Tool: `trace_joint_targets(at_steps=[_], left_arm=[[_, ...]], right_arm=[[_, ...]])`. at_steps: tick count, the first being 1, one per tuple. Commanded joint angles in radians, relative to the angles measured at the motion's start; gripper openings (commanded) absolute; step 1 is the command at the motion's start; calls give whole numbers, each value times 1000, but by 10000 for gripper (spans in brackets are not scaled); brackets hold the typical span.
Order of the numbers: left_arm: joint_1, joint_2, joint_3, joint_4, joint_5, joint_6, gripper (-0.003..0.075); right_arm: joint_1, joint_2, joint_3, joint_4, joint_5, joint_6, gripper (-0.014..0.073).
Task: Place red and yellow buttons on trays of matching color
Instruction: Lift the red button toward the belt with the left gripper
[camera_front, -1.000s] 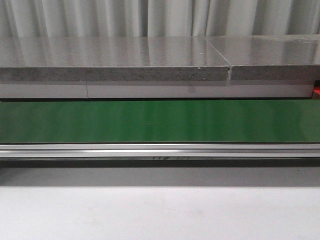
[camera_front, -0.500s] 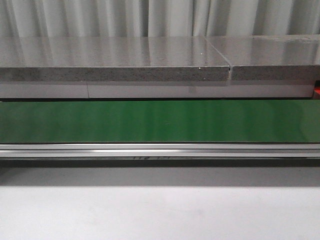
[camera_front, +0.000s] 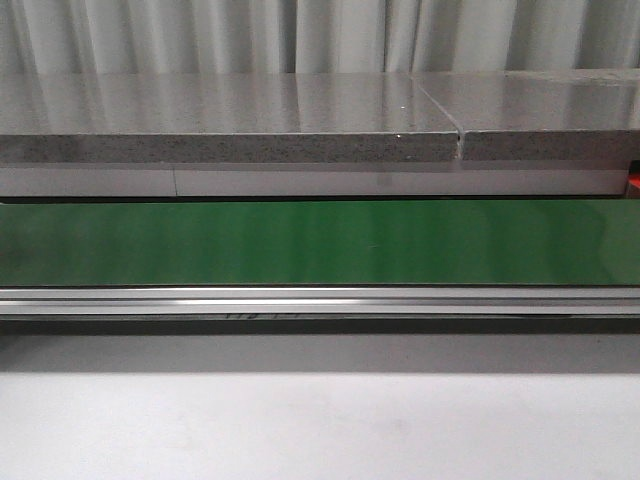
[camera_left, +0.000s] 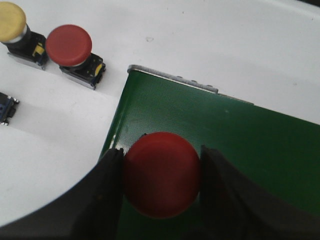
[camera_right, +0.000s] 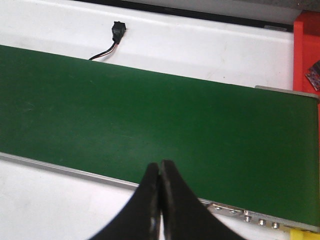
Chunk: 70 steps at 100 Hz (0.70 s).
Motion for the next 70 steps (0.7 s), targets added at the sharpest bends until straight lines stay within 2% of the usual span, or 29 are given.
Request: trace_joint_targets(at_steps=[1,20,30,39,50,51,56,63,70], left_arm=[[-6,-22,-27,-1,-41,4,-2],[-6,-22,-27,-4,-37,31,8],[-6,-22,-27,-12,-37,38,69],[-6,-22,-27,-47,-37,82,190],[-6,-22,-27,-94,-37,137,417],[-6,-22,-27,-96,-37,139,417],[-6,-22,-27,-104,-37,146,511],[-6,-22,-27,-104,-37,146,569],[-6,-22,-29,-104,-35,146,568]], right_arm=[[1,-16,-25,10,-54,-8,-67],[1,-16,-25,10,-54,-8,-67],[1,-16,-25,10,-54,-8,-67],[1,-16,-25,10,-54,-8,-67],[1,-16,-25,10,-54,-8,-67],[1,-16,-25,10,-54,-8,-67],[1,-16,-25,10,-54,-8,-67],[1,-16,-25,10,-54,-8,-67],[1,-16,-25,10,-54,-8,-67]])
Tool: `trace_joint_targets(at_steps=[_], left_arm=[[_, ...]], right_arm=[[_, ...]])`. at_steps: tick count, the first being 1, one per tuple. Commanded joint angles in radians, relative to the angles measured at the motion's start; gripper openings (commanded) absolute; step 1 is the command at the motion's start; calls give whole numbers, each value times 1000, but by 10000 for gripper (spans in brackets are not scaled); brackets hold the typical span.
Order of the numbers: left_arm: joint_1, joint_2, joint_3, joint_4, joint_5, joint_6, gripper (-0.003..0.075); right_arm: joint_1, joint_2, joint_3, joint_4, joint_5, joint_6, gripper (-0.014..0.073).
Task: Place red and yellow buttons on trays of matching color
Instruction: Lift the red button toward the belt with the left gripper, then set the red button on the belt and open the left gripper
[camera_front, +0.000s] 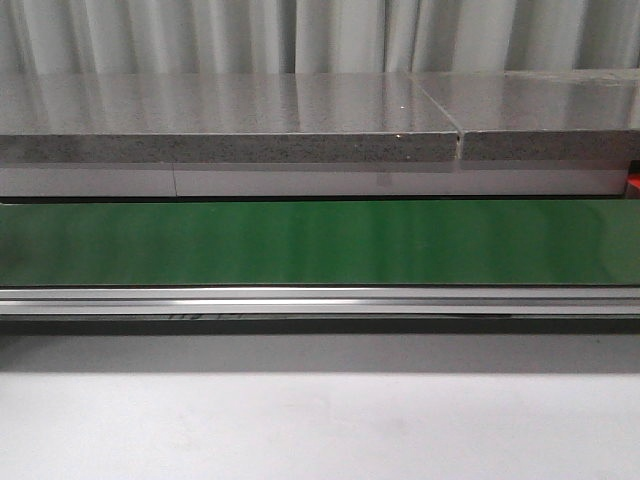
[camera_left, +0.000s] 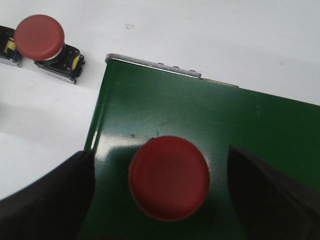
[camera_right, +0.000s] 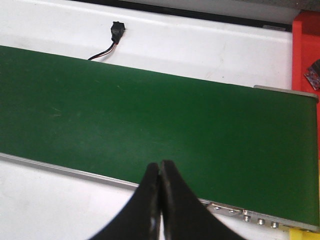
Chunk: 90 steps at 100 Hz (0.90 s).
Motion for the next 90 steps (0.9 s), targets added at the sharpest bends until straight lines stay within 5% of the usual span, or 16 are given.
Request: trace_joint_targets(at_steps=[1,46,90], left_arm=[[-6,-34,-32,-11,-45,7,568],[28,-42,-145,-4,-35,12,568],[326,-16,-151,-4,-78,12,568]], right_arm=[[1,-16,-25,10,-54,-8,-67],[1,-16,-25,10,-54,-8,-67],[1,-16,-25,10,-54,-8,-67]])
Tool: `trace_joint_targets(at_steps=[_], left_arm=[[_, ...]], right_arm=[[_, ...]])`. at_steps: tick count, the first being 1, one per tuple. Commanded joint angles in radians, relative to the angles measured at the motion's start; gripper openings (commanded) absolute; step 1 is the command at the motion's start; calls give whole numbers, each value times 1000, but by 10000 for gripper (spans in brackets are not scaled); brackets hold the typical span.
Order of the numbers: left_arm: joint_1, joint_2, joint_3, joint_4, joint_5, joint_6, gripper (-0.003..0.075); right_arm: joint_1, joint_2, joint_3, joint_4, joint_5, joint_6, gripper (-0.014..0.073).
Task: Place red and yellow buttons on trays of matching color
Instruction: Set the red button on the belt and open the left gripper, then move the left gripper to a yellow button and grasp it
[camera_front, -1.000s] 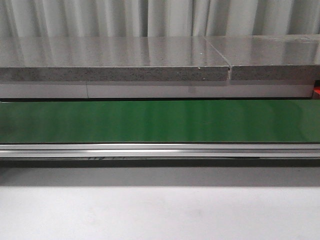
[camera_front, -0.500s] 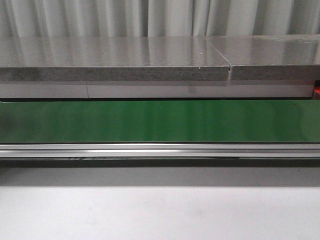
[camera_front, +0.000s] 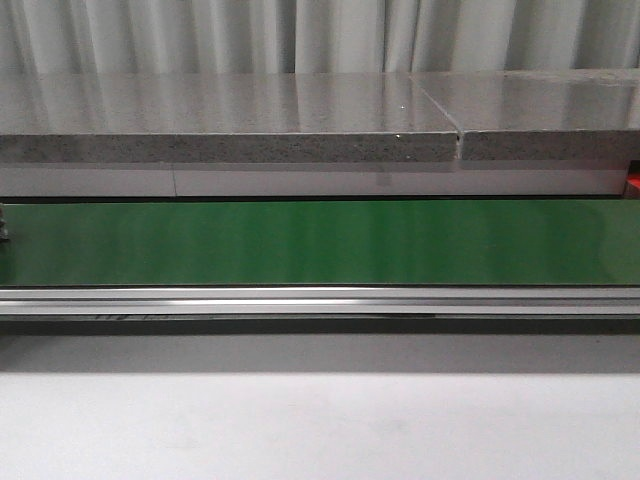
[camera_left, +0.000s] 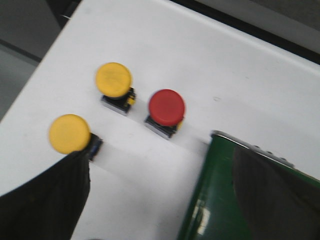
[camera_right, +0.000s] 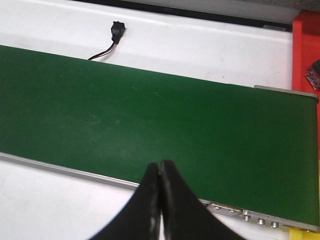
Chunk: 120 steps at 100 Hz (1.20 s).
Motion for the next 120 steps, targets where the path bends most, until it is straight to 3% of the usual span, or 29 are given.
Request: trace_joint_targets(at_steps=[1,31,107,115,120], left_arm=[[57,-16,-34,-2,-77,2,568],[171,121,-34,-11,-141,2,568],[172,337,-37,-38,-260,2,566],[172,341,-37,-40,-260,2,533],[172,341,-37,-40,-260,2,473]], right_arm=[[1,-16,-25,10,-54,-8,-67],[1,-16,-25,10,-54,-8,-67],[1,-16,-25,10,-54,-8,-67],[1,-16,-25,10,-54,-8,-67],[1,-16,-25,10,-54,-8,-67]])
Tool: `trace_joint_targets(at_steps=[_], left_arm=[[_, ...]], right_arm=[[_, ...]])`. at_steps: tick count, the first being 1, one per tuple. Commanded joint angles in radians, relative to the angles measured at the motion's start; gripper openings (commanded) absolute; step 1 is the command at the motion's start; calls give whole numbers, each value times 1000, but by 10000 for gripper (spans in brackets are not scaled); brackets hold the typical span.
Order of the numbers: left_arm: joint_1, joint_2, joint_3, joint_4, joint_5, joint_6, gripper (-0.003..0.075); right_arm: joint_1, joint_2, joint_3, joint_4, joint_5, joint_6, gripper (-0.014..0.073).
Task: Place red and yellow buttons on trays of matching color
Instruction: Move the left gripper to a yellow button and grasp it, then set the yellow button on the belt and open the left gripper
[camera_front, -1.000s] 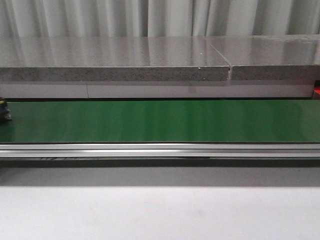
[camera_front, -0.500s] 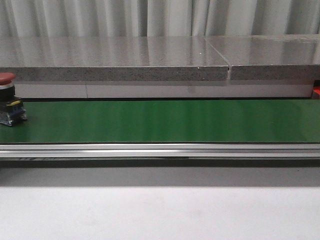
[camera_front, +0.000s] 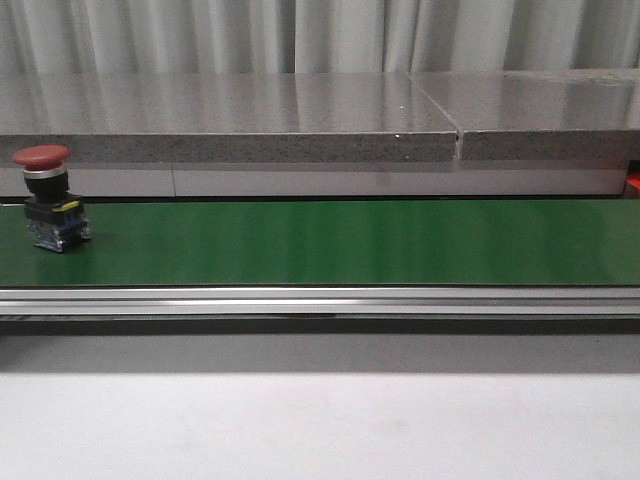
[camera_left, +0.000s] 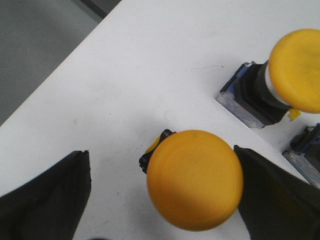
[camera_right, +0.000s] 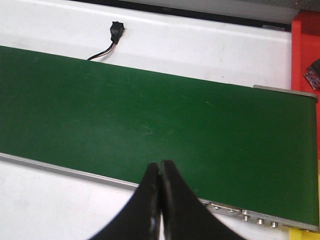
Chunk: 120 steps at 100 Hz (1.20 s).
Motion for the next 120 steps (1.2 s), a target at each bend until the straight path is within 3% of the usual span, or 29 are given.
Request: trace_joint_targets(at_steps=[1,20,42,72,120], left_arm=[[0,-44,-29,-11,-47,0,464],[0,-57,-35,-11,-16,0,188],[-4,-129,-61,-18,34,0,24],[-68,-339,-57,-18,111,0,8],[-320,-552,44,23,217,30,8]], right_arm=[[1,-16,-25,10,-54,-8,-67],[1,-16,-25,10,-54,-8,-67],[1,-16,-25,10,-54,-8,-67],[1,-16,-25,10,-54,-8,-67],[1,-16,-25,10,-54,-8,-67]])
